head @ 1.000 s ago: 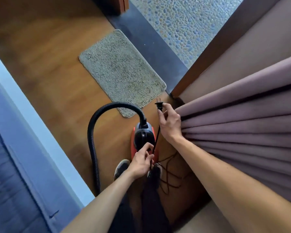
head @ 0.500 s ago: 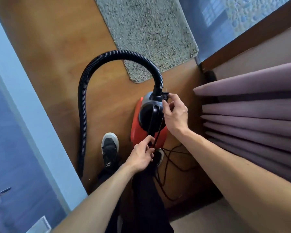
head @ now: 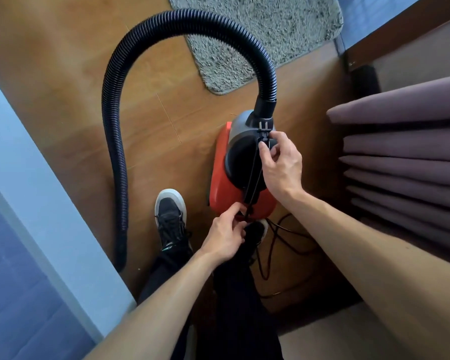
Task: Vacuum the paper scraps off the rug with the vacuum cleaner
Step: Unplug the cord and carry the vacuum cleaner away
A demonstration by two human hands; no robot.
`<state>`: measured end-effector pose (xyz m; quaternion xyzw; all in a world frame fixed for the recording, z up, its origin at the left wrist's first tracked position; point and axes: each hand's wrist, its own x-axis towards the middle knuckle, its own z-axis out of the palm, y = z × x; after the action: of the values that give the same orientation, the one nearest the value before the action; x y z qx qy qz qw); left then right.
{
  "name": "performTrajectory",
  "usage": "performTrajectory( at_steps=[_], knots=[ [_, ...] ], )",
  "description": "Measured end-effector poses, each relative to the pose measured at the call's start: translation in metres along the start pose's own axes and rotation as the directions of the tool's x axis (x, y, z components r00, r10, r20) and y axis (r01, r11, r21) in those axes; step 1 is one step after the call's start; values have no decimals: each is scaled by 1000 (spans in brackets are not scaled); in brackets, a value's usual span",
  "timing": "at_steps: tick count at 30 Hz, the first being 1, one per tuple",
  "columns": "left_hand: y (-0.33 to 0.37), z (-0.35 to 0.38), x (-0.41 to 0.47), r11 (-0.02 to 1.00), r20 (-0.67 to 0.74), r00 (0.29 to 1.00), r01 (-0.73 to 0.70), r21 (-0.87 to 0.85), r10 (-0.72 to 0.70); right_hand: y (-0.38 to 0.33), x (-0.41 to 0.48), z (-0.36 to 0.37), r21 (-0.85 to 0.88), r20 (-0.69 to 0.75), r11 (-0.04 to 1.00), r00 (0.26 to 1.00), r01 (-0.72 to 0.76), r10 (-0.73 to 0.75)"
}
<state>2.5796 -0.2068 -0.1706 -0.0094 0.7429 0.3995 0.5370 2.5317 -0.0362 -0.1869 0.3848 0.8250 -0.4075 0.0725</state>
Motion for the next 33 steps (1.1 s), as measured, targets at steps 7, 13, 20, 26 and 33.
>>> performTrajectory(
  at_steps=[7, 13, 20, 26, 33],
  knots=[
    [-5, -1, 9, 998, -39, 998, 48, 44, -46, -2, -2, 11, 11, -28, 998, 997, -70, 70],
    [-13, -30, 17, 977, -94, 992, 106, 186, -89, -12, -10, 20, 104, -56, 981, 984, -163, 170],
    [-55, -131, 26, 891, -268, 939, 302, 340, -216, -22, -19, 40, 195, -154, 960, 960, -201, 232],
    [-67, -223, 46, 857, -427, 872, 398, 328, -241, -25, -24, 46, 197, -176, 960, 956, -199, 234],
    [-60, -282, 87, 876, -549, 780, 453, 166, -300, -23, -16, 54, 174, -306, 962, 917, -211, 256]
  ],
)
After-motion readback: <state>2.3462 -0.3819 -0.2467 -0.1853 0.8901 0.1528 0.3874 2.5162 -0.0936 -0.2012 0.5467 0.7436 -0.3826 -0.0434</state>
